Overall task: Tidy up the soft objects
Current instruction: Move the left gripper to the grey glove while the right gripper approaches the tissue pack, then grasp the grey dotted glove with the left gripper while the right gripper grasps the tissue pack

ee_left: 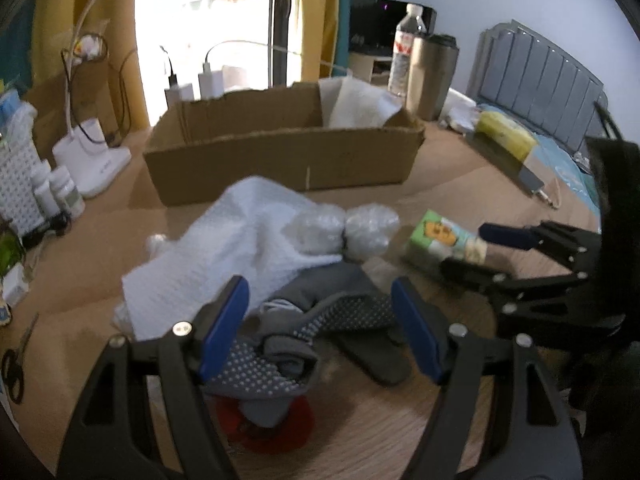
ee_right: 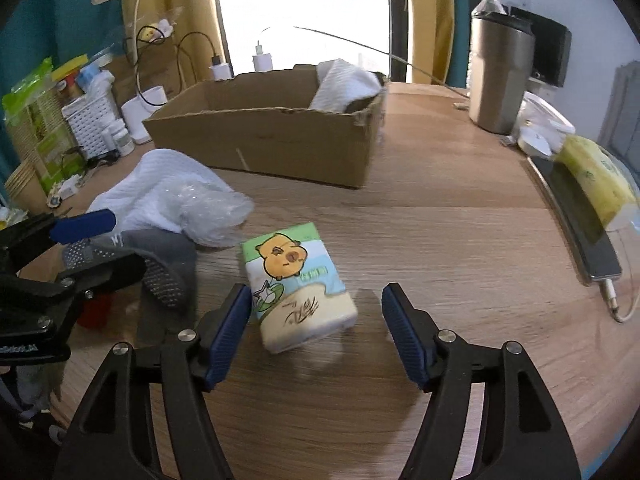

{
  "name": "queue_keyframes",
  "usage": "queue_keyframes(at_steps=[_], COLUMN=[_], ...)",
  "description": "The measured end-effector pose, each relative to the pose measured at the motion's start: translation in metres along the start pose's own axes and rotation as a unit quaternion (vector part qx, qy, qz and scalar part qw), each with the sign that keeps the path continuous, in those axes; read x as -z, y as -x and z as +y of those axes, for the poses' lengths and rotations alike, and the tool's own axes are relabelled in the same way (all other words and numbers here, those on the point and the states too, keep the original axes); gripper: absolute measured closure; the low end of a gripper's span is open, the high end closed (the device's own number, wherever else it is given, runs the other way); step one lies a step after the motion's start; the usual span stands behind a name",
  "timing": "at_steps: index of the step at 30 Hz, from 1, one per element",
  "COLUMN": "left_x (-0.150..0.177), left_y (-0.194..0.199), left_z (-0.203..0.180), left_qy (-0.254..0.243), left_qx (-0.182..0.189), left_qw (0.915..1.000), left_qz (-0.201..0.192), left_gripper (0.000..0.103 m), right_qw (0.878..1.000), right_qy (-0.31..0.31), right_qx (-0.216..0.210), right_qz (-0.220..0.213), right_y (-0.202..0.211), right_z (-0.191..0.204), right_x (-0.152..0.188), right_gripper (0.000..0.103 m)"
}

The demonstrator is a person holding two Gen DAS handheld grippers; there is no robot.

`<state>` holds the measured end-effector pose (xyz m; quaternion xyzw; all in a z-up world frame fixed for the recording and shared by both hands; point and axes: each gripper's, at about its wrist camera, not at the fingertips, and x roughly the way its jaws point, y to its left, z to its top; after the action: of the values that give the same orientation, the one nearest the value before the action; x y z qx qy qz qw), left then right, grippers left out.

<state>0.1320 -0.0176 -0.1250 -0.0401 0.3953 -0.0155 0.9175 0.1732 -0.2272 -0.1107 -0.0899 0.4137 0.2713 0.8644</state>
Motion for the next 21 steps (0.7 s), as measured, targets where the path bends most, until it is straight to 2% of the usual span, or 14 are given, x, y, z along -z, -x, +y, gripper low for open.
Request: queue_keyframes(at_steps=[2,5,7,9,11,13,15,19,21], left_x=[0.002,0.004,0.005,0.006,0.007,0.009,0.009,0.008,0.007], left_y=[-0.004,-0.010,-0.011,-0.010,-0.010,-0.011,-0.011,-0.007,-0.004], left_z=[-0.001,-0.003,-0.003,-0.003,-0.004,-0.004,-0.004,-0.005,-0.006], left_qy=[-0.004,-0.008,-0.007,-0.007,-0.011,-0.012,-0.012,-0.016,-0.013], left_qx=[0.004,0.009,0.014,0.018,0.019,0.022,0.024,0.033,0.040], left_qw=[0.9999,0.9995,0.9993,0.9991,0.9990,0.9988,0.9988,0.9987,0.9986], left_qz=[0.009,0.027,0.034,0.037,0.038,0.041,0.042,0.037,0.033], left_gripper=[0.031,0.044,0.060,0.068,0.069,0.075,0.077,0.078,0.078], right_qw=[1.000,1.000,1.000,1.000,1.000,1.000,1.000,1.000,1.000], right_qy=[-0.004,-0.001,0.005,0.005,0.002,0.002,0.004,0.005,0.008], right_qx=[-0.005,-0.012,-0.016,-0.015,-0.015,-0.015,-0.013,-0.011,-0.014], right_qz=[-0.003,-0.004,-0.003,-0.004,-0.004,-0.003,-0.002,0.006,0.008], right_y=[0.001,0.000,-0.001,-0.002,-0.004,-0.005,-0.006,-0.010,-0.010], right_z=[-0.004,-0.004,-0.002,-0.002,-0.003,-0.003,-0.001,-0.001,0.000], right_x=[0.000,-0.001,-0.001,-0.002,-0.003,-0.004,-0.004,-0.005,-0.005], right_gripper=[0.032,0.032,0.032,0.032,0.032,0.032,0.032,0.032,0.037])
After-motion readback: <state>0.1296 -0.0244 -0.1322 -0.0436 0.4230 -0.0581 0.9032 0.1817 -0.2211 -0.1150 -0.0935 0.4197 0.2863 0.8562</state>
